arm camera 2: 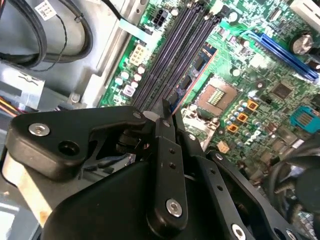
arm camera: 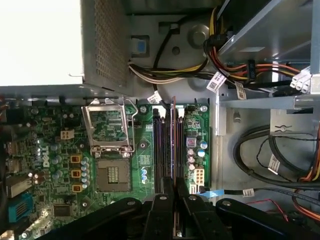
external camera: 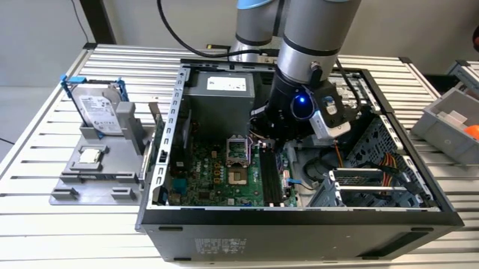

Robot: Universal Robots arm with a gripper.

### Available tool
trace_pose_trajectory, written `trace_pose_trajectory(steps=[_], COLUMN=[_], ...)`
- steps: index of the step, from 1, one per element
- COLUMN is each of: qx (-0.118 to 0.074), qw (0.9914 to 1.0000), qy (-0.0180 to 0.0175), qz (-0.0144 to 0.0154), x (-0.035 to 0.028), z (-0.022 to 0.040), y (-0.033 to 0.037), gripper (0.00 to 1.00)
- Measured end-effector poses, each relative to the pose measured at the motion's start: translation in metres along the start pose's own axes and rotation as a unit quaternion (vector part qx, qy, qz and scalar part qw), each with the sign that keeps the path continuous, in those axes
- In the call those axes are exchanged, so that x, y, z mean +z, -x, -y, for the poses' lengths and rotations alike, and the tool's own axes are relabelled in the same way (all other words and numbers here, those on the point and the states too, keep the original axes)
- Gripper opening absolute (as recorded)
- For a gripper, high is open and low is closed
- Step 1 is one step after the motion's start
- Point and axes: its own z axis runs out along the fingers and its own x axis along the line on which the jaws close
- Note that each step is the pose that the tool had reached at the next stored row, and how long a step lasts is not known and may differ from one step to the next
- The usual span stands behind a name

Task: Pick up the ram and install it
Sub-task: 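Insert the ram into the slot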

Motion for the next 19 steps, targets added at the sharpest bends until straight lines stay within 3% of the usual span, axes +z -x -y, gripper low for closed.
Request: trace_pose_trajectory(steps=[3, 9, 16, 19], qx=[0.010, 0.011, -0.006, -0.009], qw=[0.99995, 0.99993, 0.99997, 0.99994], qy=[0.0002, 0.0001, 0.0050, 0.0054], qz=[-0.0002, -0.0003, -0.0005, -0.0005], x=[0.0054, 0.0160, 0.0269, 0.0295], z=[-0.0003, -0.0006, 0.0085, 0.0122], y=[0.0034, 0.0235, 0.0231, 0.0204], gripper=[0.00, 0.00, 0.00, 0.00])
